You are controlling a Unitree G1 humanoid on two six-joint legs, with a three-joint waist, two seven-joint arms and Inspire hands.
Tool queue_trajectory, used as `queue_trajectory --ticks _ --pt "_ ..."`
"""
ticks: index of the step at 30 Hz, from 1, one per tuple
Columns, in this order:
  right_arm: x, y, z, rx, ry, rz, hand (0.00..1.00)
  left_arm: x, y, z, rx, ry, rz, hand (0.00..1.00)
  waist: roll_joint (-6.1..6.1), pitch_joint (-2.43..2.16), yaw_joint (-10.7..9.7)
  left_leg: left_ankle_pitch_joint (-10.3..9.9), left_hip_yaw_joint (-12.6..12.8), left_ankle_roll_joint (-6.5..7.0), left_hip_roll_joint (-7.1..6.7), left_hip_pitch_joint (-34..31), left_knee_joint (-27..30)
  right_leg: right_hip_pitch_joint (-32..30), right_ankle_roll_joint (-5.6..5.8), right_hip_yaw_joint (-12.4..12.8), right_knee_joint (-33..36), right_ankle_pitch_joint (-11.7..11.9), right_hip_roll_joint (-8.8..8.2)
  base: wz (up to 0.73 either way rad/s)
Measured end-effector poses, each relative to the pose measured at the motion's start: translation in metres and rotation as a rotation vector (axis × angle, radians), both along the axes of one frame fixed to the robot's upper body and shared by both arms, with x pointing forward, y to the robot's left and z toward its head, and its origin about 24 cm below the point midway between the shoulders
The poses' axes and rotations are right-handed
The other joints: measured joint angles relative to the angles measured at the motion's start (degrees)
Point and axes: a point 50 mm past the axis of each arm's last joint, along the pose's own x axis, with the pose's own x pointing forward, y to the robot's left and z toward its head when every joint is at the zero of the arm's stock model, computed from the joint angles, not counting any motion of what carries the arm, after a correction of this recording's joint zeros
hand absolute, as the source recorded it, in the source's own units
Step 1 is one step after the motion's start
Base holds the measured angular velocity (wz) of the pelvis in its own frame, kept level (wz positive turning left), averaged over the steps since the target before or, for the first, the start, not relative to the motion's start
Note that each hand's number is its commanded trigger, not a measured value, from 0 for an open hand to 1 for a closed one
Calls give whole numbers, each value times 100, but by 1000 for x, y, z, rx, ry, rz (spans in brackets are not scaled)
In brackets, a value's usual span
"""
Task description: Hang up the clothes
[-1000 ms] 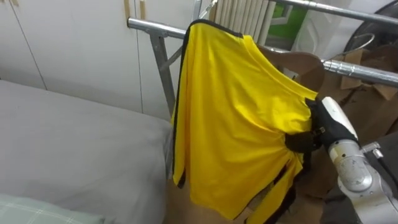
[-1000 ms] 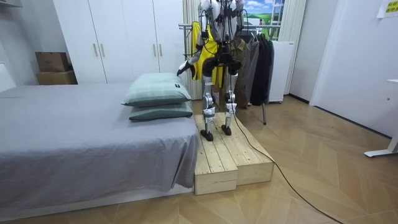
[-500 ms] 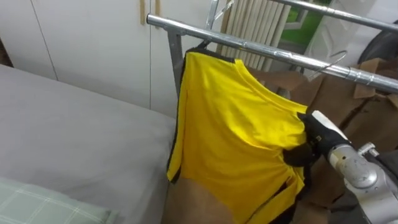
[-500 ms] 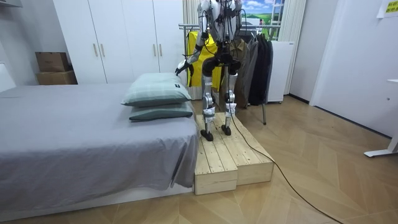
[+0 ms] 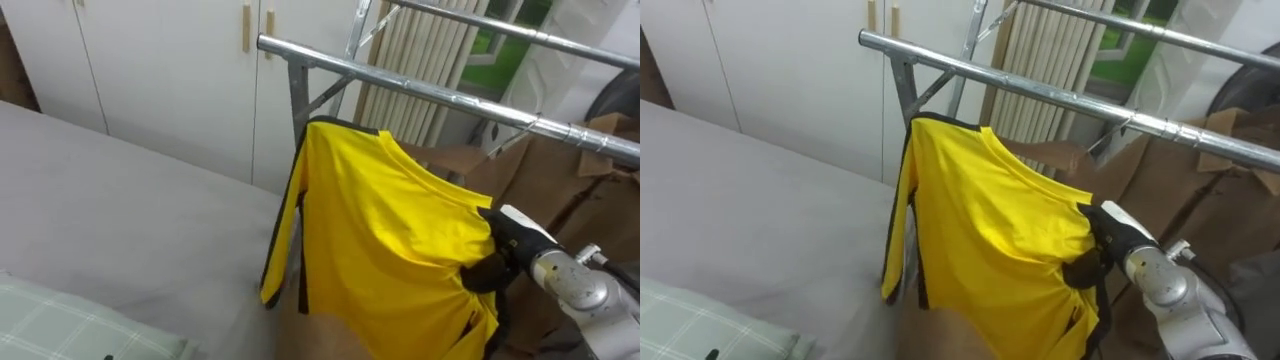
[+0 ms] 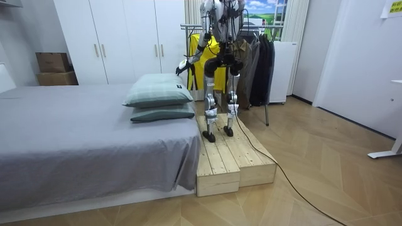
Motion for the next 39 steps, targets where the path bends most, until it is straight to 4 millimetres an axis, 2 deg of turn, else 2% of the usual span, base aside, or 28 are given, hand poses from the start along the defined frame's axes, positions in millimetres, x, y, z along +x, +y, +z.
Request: queue_trajectory --ticks 4,8,16,25,26,27,28,29,39 --pt "-3 -4 -7 -9 9 -26 100 1 -1 -1 -9 7 -12 0 47 33 1 0 -58 -1 0 16 1 58 1 -54 -71 -5 1 7" --pt "-4 -5 -10 -16 -12 -53 100 2 -2 0 -9 5 -14 0 53 34 8 -1 -94 -1 -9 -38 19 31 10 -81 -71 -11 -6 5" --pt "-7 -10 -14 -26 -27 -96 100 4 -3 0 -9 0 -20 0 74 22 145 -1 -129 -1 -12 -41 18 44 12 -92 -58 -13 -3 1" --pt "-7 -12 -15 -32 -26 -112 100 4 -3 0 -10 3 -20 0 128 3 159 -1 -147 -2 -15 -31 26 45 11 -105 -60 -19 -12 0" --pt "-7 -12 -16 -32 -25 -113 96 4 -3 0 -10 3 -19 0 131 3 159 -1 -147 -2 -15 -32 27 46 11 -104 -60 -19 -12 0" --pt "-7 -12 -16 -32 -25 -113 75 4 -3 0 -10 3 -19 0 130 2 158 -1 -147 -2 -16 -32 27 46 11 -104 -60 -19 -12 0" --pt "-8 -12 -16 -32 -24 -113 27 4 -3 0 -10 3 -20 0 129 1 158 -1 -147 -1 -16 -32 28 46 11 -103 -60 -19 -13 0" --pt "-8 -12 -16 -32 -24 -113 0 4 -3 0 -10 3 -20 0 128 1 158 -1 -147 -1 -17 -32 28 46 11 -103 -61 -19 -13 0" --pt "-12 -17 -23 -12 -1 -158 0 4 -2 0 -8 1 -19 0 133 4 152 -1 -132 -1 -18 -31 26 44 11 -96 -49 -19 -14 0"
